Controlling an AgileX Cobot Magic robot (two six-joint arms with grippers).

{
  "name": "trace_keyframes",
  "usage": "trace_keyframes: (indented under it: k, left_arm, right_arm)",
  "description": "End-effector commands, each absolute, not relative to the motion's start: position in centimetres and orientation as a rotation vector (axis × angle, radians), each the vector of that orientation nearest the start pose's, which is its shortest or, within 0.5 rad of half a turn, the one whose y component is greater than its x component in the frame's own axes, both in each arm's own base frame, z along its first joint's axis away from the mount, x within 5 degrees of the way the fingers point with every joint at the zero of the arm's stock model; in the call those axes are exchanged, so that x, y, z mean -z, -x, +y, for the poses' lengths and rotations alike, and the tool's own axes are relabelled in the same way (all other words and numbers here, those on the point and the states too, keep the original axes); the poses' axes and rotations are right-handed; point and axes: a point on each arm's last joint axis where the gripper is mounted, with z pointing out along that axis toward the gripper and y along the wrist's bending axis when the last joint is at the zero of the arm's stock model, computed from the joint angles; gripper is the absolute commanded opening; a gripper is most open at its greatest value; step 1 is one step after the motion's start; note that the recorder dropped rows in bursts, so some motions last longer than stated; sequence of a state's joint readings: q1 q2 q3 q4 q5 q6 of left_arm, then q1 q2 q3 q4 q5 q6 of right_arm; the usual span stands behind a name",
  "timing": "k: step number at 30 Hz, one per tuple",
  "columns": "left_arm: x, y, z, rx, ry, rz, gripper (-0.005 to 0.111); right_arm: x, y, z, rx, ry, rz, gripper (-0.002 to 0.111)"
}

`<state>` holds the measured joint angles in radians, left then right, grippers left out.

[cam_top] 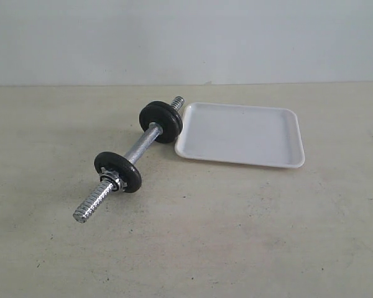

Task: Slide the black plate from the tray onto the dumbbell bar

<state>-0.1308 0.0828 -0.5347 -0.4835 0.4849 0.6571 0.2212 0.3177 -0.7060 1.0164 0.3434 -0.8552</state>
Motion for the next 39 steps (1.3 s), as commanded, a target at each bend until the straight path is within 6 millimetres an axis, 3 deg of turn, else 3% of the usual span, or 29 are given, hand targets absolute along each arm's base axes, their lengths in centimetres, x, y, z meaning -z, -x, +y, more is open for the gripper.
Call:
trace_keyframes:
  k: [1,6,12,20,25,30,39]
  left_arm:
    - [-32.8,-1.5,-2.0,0.069,-0.346,1.486,0.004]
    - [-31.5,-1.7,-2.4,0.132,-0.346,1.581,0.004]
    - [-31.0,-1.6,-2.7,0.165,-0.371,1.628,0.004]
    - [-30.5,-1.5,-2.9,0.191,-0.393,1.671,0.004]
    - [-30.5,-1.5,-2.9,0.197,-0.394,1.673,0.004]
    - [-30.5,-1.5,-2.9,0.197,-0.394,1.673,0.004]
    - [-30.5,-1.5,-2.9,0.197,-0.392,1.671,0.004]
  right_arm:
    - [-37.6,-4.4,4.4,-0.589,0.345,1.261,0.004]
    - [-35.7,-4.4,5.5,-0.68,0.459,1.212,0.004]
    - [-34.0,-4.9,5.7,-0.625,0.498,1.243,0.004]
    - [-30.7,-6.1,5.3,-0.58,0.44,1.366,0.004]
    - [-30.6,-6.2,5.3,-0.611,0.402,1.382,0.004]
    - [-30.7,-6.1,5.4,-0.804,0.267,1.434,0.004]
    - [-30.7,-6.1,5.4,-0.807,0.264,1.435,0.004]
